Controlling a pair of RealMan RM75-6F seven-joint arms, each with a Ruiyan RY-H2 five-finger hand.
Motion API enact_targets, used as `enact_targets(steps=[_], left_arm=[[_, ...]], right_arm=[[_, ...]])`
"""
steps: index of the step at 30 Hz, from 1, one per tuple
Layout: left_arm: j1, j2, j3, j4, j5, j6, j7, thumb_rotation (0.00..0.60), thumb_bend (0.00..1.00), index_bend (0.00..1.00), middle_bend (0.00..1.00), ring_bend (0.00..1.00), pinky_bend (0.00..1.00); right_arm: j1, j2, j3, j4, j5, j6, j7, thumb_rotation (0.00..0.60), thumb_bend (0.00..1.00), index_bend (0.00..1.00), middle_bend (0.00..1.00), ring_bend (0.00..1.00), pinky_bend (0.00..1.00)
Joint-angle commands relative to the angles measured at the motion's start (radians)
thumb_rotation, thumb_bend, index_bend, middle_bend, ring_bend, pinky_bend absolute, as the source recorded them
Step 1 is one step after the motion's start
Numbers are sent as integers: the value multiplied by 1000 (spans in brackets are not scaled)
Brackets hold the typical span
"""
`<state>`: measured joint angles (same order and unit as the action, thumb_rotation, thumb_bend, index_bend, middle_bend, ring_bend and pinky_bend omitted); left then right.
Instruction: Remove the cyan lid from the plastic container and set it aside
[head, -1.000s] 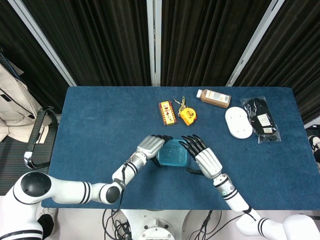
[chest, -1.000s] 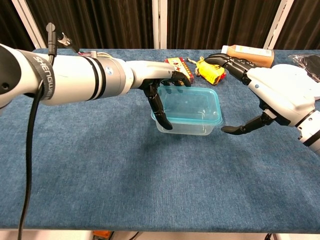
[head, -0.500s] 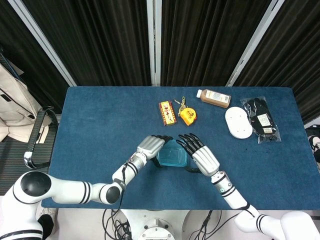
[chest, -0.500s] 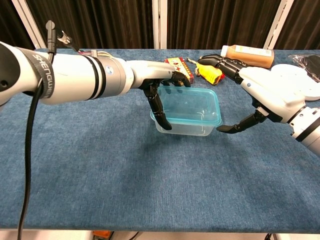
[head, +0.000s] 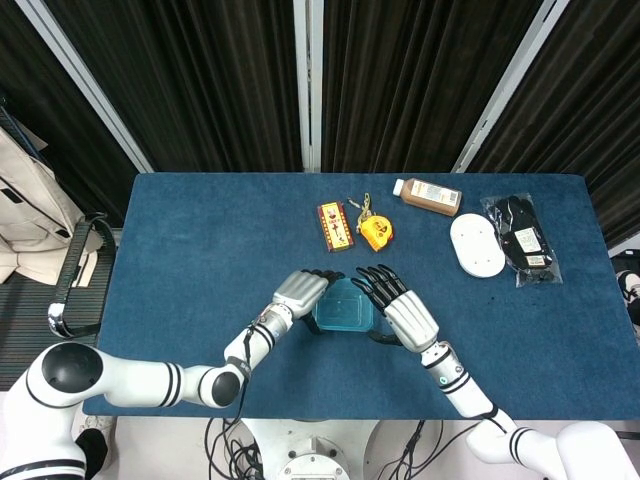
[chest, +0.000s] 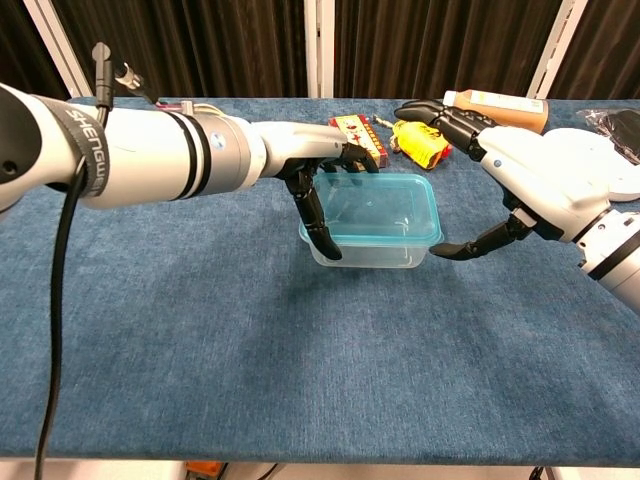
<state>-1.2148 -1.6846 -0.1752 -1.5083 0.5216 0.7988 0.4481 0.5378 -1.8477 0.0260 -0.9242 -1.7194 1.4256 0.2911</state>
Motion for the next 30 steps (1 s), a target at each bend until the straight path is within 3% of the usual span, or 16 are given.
enact_targets(steps=[1,16,19,23,30], left_arm=[[0,-2,2,3,3,3,3,600,0,321,335,268,216],[0,-11,7,10,11,19,22,600,0,321,334,268,214],[3,-6,2,2,14,16,16,600,0,312,329,267,211],[9,8,-3,-14,28,5,2,600,0,270,307,253,208],[12,17,-3,-27,41,-2,-6,600,0,224,289,235,205]], right_arm=[[1,4,0,-9,2,-1,-1,600,78,0,0,0,0],[2,25,2,-59,12,4,-11,600,80,0,2,0,0],[2,25,2,-60,11,12,-3,600,120,10,40,0,0],[1,16,8,-46,8,32,13,600,259,172,150,0,0],[6,-1,15,-17,5,52,20,600,327,334,225,0,0]])
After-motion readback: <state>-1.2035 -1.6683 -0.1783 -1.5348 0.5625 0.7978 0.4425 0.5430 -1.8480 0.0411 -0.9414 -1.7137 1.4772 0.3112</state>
